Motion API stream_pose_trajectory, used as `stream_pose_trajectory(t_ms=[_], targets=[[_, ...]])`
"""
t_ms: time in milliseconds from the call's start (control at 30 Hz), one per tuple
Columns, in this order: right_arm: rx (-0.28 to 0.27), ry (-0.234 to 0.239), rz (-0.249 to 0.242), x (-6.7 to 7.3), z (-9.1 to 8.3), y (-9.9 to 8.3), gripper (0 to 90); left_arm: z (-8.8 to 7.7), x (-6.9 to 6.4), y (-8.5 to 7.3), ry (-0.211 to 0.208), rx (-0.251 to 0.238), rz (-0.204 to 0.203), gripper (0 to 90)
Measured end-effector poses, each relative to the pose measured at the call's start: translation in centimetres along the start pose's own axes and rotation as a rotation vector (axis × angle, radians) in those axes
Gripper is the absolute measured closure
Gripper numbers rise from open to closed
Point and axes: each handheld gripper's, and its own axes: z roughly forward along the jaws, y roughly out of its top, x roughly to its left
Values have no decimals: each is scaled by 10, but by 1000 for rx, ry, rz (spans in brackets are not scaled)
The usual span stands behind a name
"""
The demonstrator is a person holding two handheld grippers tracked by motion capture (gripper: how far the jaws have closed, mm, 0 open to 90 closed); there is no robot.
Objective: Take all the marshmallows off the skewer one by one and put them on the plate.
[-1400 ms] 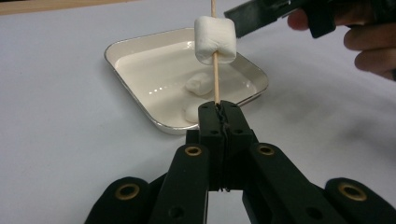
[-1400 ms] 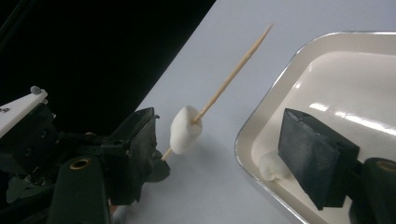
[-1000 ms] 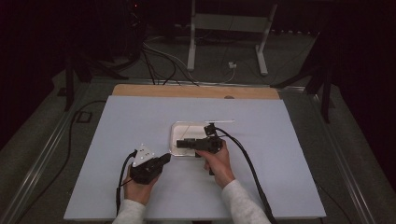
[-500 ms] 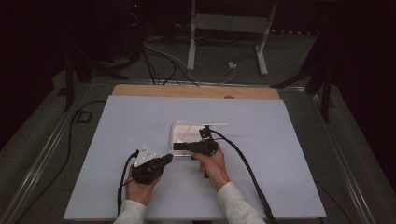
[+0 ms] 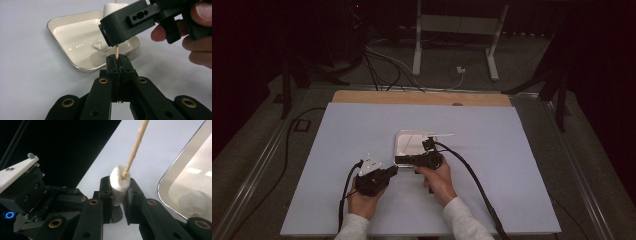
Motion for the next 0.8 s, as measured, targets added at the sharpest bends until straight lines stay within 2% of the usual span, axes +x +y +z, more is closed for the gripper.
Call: stream_pose_trajectory(t_ms=[200, 467, 800], targets=[[-13, -7, 2, 0, -4, 2, 806, -1, 0, 0, -1, 1, 8, 900], [-29, -6, 11, -2, -12, 8, 809, -2, -1, 0, 5, 7, 38, 900], [-60, -10, 29, -5, -23, 16, 808, -4, -2, 0, -5, 8, 48, 900]])
